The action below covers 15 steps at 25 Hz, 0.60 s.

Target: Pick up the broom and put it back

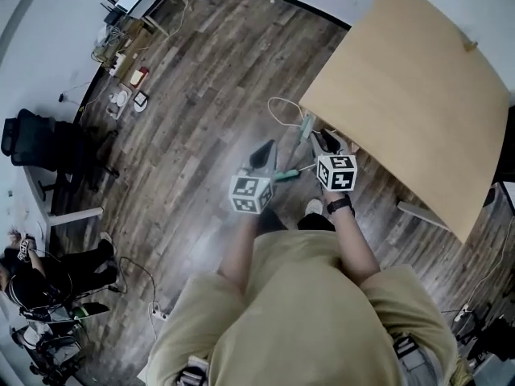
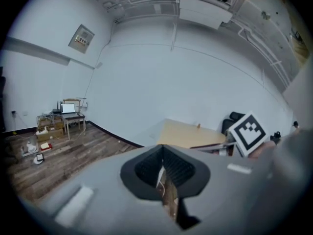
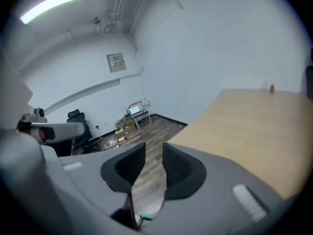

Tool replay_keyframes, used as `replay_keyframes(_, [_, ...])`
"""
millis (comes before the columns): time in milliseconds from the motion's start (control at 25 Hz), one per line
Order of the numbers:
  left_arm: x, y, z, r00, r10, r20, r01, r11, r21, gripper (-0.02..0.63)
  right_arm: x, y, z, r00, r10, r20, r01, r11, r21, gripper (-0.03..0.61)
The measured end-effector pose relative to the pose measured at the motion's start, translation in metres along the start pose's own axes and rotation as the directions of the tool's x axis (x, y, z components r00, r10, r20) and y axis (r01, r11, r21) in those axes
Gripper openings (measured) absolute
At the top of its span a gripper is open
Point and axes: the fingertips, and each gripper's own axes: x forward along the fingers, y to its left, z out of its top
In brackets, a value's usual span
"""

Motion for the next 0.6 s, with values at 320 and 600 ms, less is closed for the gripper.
replay_keyframes(320, [-0.018, -0.032, 0.111, 0.979, 0.019, 0.202, -0.041, 0.994, 0.101, 0.002, -0.077, 0.026, 0.154, 0.937, 0.020, 0.348, 0.035, 0.988, -0.149, 0.006])
replay_keyframes(600, [-0.037, -0.058, 0.180, 0.934, 0.016, 0.356, -0.088, 0.979, 0.186, 0.002, -0.134, 0.063, 0.208, 0.879, 0.084, 0.470, 0.079, 0.945, -0.317, 0.005])
